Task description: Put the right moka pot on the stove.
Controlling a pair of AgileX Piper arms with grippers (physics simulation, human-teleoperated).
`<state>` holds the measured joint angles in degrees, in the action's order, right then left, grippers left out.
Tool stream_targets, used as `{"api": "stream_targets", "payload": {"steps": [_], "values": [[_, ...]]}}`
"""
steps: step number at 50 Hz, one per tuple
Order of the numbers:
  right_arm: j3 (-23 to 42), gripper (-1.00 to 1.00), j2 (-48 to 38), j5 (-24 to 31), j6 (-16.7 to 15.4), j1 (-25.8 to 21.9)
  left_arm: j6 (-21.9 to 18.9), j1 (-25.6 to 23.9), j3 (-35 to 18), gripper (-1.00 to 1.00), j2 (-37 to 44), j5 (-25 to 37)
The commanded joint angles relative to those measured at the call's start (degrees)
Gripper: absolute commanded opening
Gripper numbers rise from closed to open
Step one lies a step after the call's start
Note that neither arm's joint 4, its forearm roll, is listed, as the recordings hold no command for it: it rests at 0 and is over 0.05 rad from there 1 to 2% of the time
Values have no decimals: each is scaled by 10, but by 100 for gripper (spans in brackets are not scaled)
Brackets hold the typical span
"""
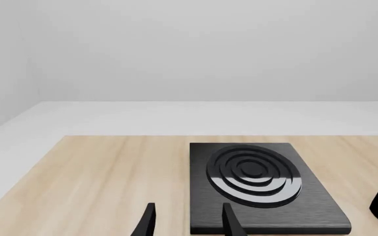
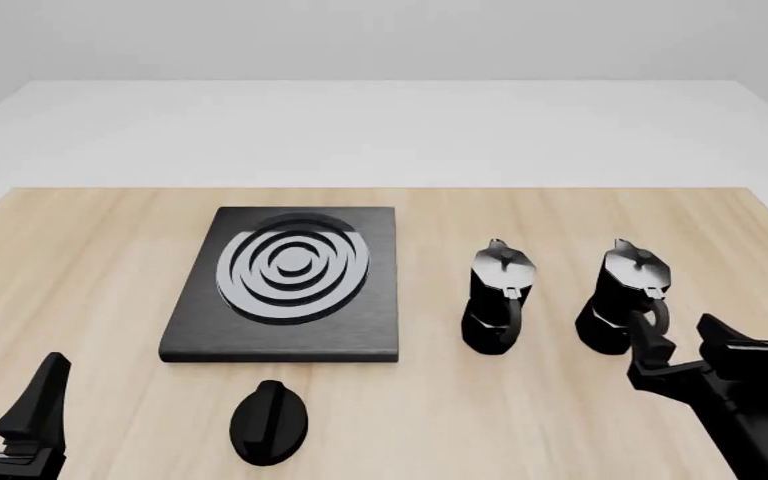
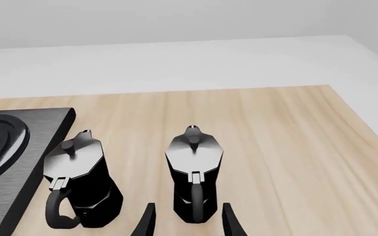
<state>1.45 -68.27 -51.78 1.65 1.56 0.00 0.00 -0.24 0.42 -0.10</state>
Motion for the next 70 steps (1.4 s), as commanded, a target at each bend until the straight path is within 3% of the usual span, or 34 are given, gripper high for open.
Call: {"api": "stream_targets", "payload": {"steps": [1, 43, 59, 60, 70], "values": [[7, 100, -58, -42, 1, -3, 0, 0, 0, 100, 0, 0], [77, 100, -237, -101, -7, 7, 0, 0, 0, 100, 0, 0], [84, 100, -259, -112, -10, 9, 0, 0, 0, 100, 0, 0], [82, -100, -254, -112, -13, 12, 0, 0, 0, 100, 0, 0], [77, -100, -220, -96, -20, 2, 0, 0, 0, 100, 0, 0]]}}
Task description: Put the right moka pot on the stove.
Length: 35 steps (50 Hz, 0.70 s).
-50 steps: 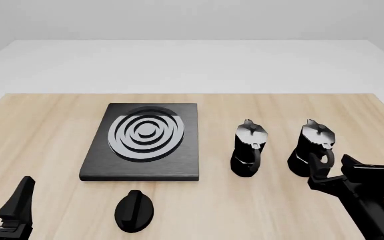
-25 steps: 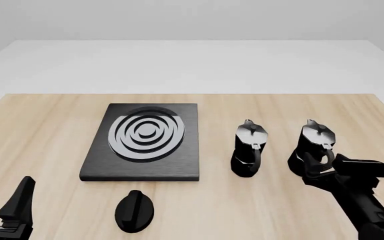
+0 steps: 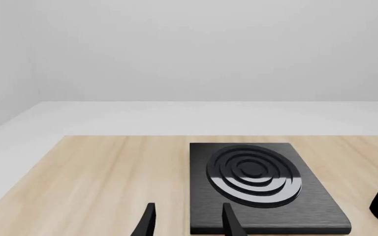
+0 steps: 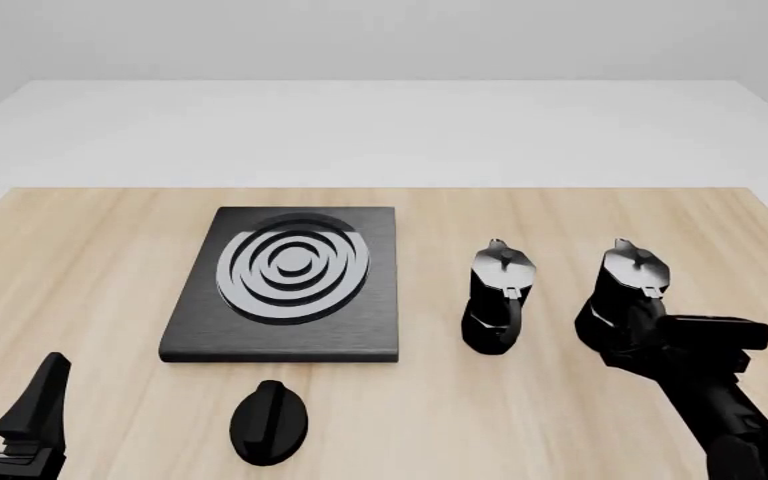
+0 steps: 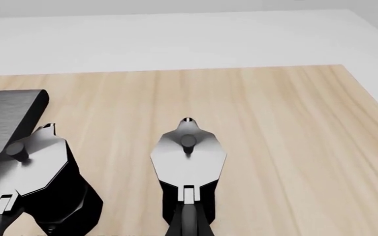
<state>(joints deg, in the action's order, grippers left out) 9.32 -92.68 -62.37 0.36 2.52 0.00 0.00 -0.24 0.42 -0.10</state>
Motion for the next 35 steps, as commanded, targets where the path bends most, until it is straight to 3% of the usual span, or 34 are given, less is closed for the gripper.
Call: {"api": "stream_targets", "payload": {"steps": [1, 13, 35], "values": [[-2, -100, 29, 14, -9, -8, 0, 0, 0, 100, 0, 0], [3, -100, 202, 148, -21, -17, 0, 0, 0, 100, 0, 0], [51, -100, 405, 348, -16, -44, 0, 0, 0, 100, 0, 0]]}}
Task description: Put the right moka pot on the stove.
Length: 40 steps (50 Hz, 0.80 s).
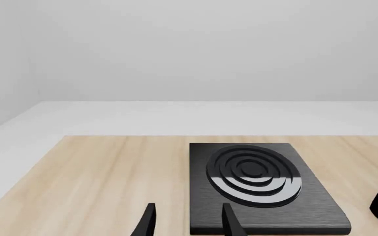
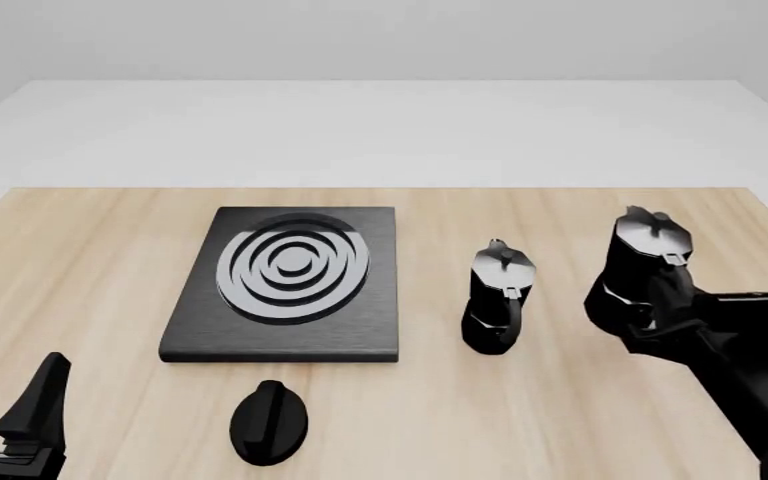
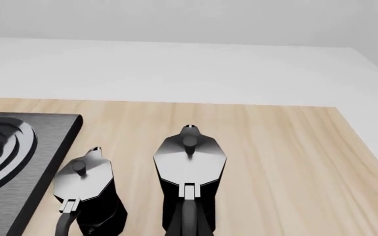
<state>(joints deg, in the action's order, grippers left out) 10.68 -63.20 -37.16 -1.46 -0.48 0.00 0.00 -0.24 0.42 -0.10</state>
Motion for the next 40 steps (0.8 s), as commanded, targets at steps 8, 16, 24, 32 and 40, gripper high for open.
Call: {"api": "stream_targets", "payload": {"steps": [8, 16, 24, 32, 40], "values": [[105, -100, 176, 202, -20, -42, 0, 0, 0, 100, 0, 0], [153, -100, 178, 240, -33, -63, 0, 0, 0, 100, 0, 0], [210, -100, 170, 278, -35, -98, 0, 0, 0, 100, 0, 0], [245, -100, 151, 290, -32, -129, 0, 0, 0, 100, 0, 0], [277, -100, 109, 277, -31, -165, 0, 0, 0, 100, 0, 0]]}}
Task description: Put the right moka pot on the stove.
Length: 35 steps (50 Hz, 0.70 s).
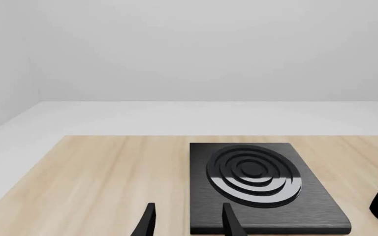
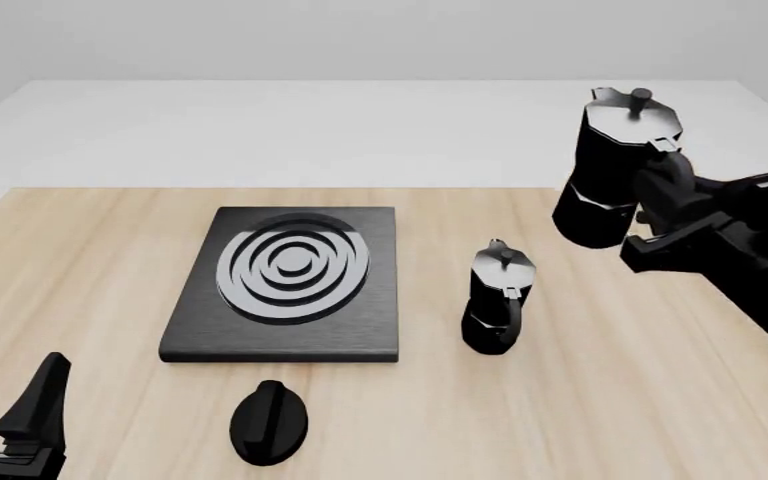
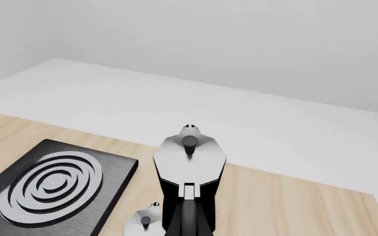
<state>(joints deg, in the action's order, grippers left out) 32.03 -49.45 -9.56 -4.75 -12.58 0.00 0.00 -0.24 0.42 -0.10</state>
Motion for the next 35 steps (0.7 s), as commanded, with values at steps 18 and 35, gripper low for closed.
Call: {"api": "stream_targets", "payload": {"steps": [18, 35], "values": [[135, -100, -190, -83, 13, -138, 0, 0, 0, 100, 0, 0], [203, -100, -325, -143, 29, -188, 0, 0, 0, 100, 0, 0]]}}
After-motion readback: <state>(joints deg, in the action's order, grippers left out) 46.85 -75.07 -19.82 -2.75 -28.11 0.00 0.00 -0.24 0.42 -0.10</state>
